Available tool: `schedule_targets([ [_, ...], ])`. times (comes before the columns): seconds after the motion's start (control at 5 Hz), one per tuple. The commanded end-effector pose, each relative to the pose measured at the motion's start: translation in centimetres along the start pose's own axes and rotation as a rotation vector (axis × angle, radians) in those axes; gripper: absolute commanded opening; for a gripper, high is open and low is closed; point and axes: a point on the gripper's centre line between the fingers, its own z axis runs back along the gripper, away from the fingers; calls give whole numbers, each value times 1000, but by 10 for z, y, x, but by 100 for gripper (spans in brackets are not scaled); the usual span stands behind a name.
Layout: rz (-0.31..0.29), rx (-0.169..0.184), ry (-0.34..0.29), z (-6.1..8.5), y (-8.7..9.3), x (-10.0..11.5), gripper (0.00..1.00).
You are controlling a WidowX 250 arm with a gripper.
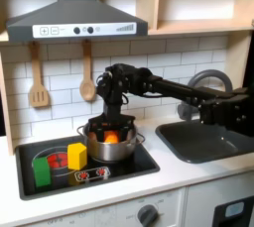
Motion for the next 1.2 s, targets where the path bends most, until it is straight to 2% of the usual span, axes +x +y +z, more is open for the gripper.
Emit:
schedule_targets([
  [0.0,31,-5,-8,0,0,0,0],
  [0.2,25,0,0,1,0,1,0],
  [0.4,28,-19,-28,6,-1,6,0],
  [0.6,31,-43,-56,14,-5,12,0],
  [1.0,34,-54,-105,33,-3,22,0],
])
